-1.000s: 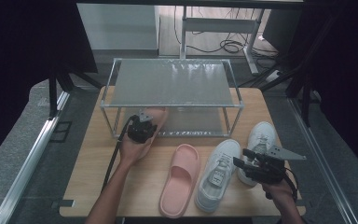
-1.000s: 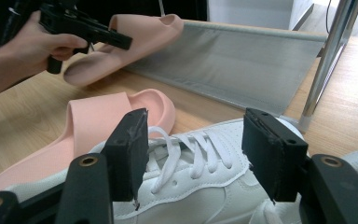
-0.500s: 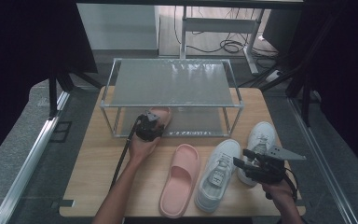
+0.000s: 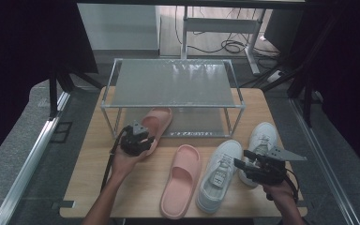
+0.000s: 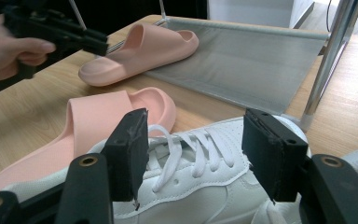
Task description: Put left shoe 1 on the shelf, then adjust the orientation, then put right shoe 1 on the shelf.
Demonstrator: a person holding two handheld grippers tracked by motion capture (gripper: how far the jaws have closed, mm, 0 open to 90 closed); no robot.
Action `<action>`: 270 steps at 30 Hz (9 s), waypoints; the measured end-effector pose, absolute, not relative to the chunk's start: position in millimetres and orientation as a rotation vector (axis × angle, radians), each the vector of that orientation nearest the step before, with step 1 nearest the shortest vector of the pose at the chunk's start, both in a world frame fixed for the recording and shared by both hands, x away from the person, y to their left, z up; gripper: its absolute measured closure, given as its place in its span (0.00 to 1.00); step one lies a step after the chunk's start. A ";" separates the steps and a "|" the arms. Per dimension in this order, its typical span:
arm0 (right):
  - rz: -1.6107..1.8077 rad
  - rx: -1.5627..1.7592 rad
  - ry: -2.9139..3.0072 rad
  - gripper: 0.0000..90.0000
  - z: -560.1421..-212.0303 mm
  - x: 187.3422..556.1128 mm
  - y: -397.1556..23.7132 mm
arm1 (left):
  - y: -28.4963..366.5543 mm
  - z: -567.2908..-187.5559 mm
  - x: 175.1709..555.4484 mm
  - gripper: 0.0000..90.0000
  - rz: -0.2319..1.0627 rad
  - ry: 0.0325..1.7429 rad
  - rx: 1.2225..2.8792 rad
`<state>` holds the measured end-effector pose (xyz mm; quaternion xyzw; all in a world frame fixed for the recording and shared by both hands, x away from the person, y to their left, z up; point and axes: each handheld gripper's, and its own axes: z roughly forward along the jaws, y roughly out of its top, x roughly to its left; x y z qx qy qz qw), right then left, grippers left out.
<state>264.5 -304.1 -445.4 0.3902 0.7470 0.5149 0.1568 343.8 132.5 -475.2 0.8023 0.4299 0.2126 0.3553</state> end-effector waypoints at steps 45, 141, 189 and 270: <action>1.470 1.119 2.141 0.46 -446.7 265.8 -302.9 | 138.7 -511.9 332.2 1.00 0.425 1.095 2.151; 1.458 1.158 2.135 0.46 -452.2 267.3 -307.4 | 84.4 -495.3 249.7 1.00 0.115 0.764 2.129; 1.453 1.165 2.139 0.46 -453.5 267.6 -306.8 | 79.8 -507.3 293.4 0.86 0.223 0.911 2.129; 1.473 1.164 2.133 0.46 -452.2 268.2 -309.6 | 31.1 -501.1 406.9 0.94 0.541 1.315 1.876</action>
